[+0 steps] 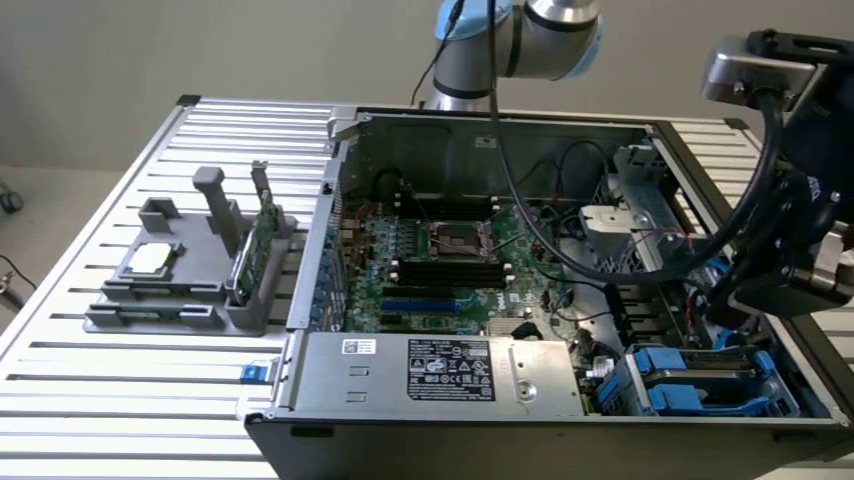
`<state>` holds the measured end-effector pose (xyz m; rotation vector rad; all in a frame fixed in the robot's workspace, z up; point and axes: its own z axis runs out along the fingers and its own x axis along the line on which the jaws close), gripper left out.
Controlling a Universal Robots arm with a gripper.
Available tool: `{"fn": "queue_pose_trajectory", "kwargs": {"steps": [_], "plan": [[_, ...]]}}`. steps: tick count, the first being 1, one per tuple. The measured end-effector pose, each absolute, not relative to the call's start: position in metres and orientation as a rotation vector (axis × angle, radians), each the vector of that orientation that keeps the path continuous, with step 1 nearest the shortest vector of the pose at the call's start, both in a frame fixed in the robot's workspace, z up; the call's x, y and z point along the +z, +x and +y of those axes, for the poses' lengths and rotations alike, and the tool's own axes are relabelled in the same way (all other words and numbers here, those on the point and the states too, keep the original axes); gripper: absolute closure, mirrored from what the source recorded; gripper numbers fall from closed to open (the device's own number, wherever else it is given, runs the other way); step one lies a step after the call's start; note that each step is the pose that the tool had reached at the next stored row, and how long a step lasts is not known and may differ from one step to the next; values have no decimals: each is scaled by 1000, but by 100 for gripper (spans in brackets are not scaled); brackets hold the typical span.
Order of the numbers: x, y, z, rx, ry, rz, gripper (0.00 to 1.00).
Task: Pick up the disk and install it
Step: 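Insert the disk into the insertion slot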
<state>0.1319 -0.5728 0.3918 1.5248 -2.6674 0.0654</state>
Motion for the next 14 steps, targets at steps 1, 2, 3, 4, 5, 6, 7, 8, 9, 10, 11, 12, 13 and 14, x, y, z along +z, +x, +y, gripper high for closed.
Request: {"fn": "queue_pose_trajectory", "kwargs": {"steps": [1,2,3,4,5,6,7,8,9,10,11,12,13,14], "plan": [[392,132,-573,65,1501,-2680,74],[392,132,-573,63,1477,-2693,74],[392,132,-573,62,1453,-2706,74],[392,132,-573,62,1429,-2718,74],[392,132,-573,61,1405,-2730,74],[392,132,-573,60,1380,-2743,74],[392,132,-573,59,1356,-2754,74],[392,132,-573,58,1332,-2766,74],[392,132,-573,57,1308,-2777,74],[392,132,-573,56,1284,-2788,74],[392,132,-573,55,1259,-2799,74],[392,132,-573,54,1235,-2809,74],[392,132,-573,53,1209,-2820,74],[392,132,-573,52,1185,-2830,74]]}}
